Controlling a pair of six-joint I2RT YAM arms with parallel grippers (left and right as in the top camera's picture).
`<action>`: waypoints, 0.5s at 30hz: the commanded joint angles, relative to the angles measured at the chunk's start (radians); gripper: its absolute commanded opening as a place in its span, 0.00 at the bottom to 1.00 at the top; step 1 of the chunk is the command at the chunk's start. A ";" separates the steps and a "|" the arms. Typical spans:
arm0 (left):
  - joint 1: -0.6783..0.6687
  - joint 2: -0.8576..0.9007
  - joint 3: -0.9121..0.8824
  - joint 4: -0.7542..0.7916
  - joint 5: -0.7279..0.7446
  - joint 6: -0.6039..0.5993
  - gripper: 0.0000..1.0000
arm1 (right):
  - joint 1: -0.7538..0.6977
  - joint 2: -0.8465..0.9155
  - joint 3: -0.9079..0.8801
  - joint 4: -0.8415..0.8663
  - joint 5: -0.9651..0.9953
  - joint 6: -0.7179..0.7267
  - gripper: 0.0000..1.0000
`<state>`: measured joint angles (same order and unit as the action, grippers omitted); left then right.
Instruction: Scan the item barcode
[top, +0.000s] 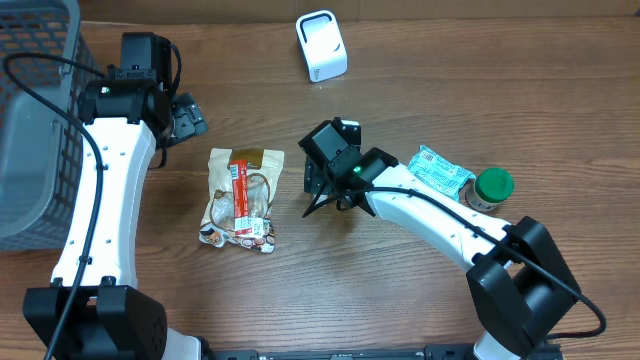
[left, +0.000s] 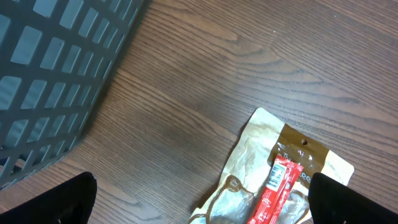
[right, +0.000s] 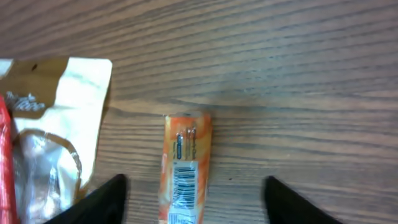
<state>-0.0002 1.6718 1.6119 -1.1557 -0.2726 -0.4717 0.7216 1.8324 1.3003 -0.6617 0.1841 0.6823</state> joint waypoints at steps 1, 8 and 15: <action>0.000 -0.009 0.011 0.001 0.004 -0.004 1.00 | -0.003 -0.022 0.008 0.014 -0.051 -0.007 0.45; 0.000 -0.009 0.011 0.001 0.004 -0.004 1.00 | -0.003 -0.021 0.008 0.077 -0.158 -0.009 0.04; 0.000 -0.009 0.011 0.001 0.004 -0.004 1.00 | -0.003 0.043 -0.008 0.115 -0.157 -0.009 0.04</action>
<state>-0.0002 1.6718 1.6119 -1.1557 -0.2726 -0.4717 0.7216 1.8362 1.3003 -0.5606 0.0380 0.6773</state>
